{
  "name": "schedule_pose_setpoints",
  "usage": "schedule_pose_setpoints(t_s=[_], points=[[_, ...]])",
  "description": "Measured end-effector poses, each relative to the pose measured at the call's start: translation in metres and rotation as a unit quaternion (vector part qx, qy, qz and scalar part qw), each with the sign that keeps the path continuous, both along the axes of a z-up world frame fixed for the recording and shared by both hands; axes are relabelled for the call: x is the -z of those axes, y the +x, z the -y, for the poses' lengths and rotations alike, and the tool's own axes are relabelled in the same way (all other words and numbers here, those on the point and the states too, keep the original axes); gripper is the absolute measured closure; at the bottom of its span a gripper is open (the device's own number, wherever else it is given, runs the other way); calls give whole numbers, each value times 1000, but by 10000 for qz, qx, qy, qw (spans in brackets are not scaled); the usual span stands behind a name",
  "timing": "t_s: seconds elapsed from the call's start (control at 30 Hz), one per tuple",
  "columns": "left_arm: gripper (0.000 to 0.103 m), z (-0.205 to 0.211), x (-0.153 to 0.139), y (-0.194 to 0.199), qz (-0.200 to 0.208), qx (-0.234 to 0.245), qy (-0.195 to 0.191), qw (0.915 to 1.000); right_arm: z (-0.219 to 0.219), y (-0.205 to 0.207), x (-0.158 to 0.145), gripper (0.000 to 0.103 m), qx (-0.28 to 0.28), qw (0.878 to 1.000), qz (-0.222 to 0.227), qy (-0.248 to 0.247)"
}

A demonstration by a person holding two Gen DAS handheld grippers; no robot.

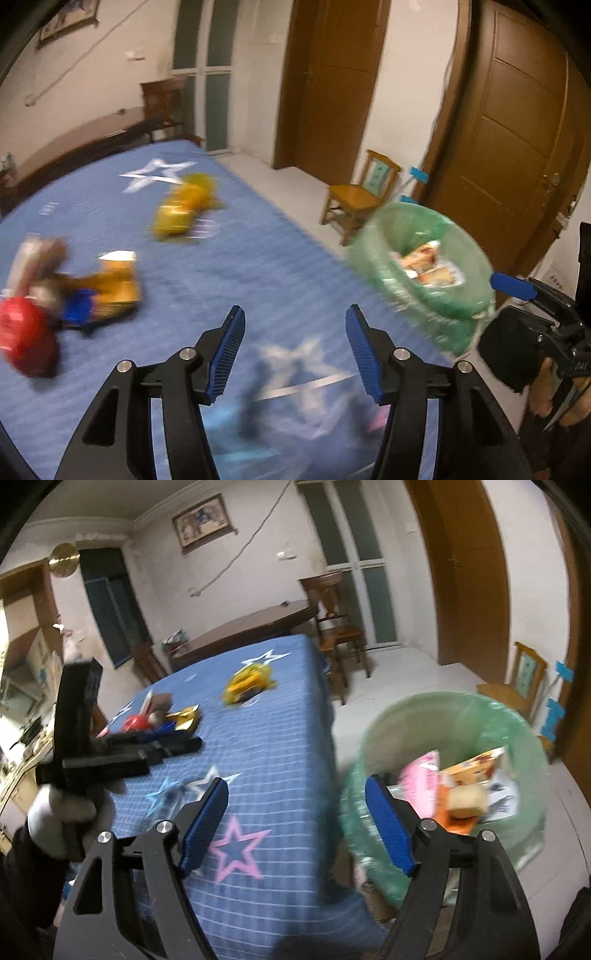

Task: Collect trash
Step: 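Swing both tools back toward the table of trash, then grasp the white-red medicine box with the left tool while the right tool grasps the blue bottle cap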

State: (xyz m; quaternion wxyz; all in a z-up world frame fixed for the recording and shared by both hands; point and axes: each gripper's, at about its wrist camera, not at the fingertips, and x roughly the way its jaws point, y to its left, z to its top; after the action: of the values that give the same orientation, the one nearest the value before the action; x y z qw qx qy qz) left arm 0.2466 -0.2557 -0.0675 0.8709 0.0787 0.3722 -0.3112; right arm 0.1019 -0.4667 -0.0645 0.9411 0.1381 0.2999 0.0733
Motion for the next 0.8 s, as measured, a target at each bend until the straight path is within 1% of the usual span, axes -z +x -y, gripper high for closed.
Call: schedule_pose_setpoints(t_s=[0.07,0.1,0.17,0.2,0.23,0.27,0.33,0.37,0.4,0.43,0.5,0.57,0.63,0.67,0.7,0.77,0.8], points=[[45,-35,-11,9,61,-75,91,9999,-12,6,1,30,-136,9999,-41,-10],[42,-61,-21,16,126,-113,172,9997,-16,8,2,30,-201,9998,-56,-12],[38,-91,-33,27,200,-153,348,9991,-26,11,2,28,-311,9995,-68,-34],[37,-114,-42,37,267,-212,469,9983,-31,14,2,26,-378,9993,-66,-50],[36,-130,-49,45,290,-260,512,9979,-33,15,2,26,-425,9991,-66,-54],[34,-143,-54,53,277,-285,535,9978,-39,20,2,26,-484,9988,-75,-55],[33,-175,-62,80,128,-285,549,9980,-49,30,4,25,-594,9982,-123,-23],[33,-181,-62,90,63,-285,594,9978,-53,33,5,25,-630,9979,-139,-20],[33,-190,-60,104,5,-292,745,9968,-58,37,6,25,-665,9977,-155,-28],[33,-196,-57,117,-32,-287,928,9953,-64,43,7,25,-724,9972,-190,-35],[33,-198,-49,135,-197,-140,1124,9934,-74,50,9,25,-797,9965,-235,-58],[33,-193,-44,147,-314,11,1185,9925,-81,57,10,25,-847,9960,-266,-68],[33,-180,-36,154,-411,282,1313,9901,-85,65,10,25,-884,9957,-282,-37],[33,-173,-32,155,-424,345,1401,9886,-87,69,9,25,-907,9955,-291,-13],[33,-168,-25,161,-482,431,1570,9855,-89,72,9,25,-931,9952,-300,10],[33,-159,-15,171,-543,425,1767,9818,-94,81,8,25,-1017,9943,-329,10],[33,-157,-11,174,-590,426,1800,9810,-98,85,6,25,-1075,9936,-335,-28]])
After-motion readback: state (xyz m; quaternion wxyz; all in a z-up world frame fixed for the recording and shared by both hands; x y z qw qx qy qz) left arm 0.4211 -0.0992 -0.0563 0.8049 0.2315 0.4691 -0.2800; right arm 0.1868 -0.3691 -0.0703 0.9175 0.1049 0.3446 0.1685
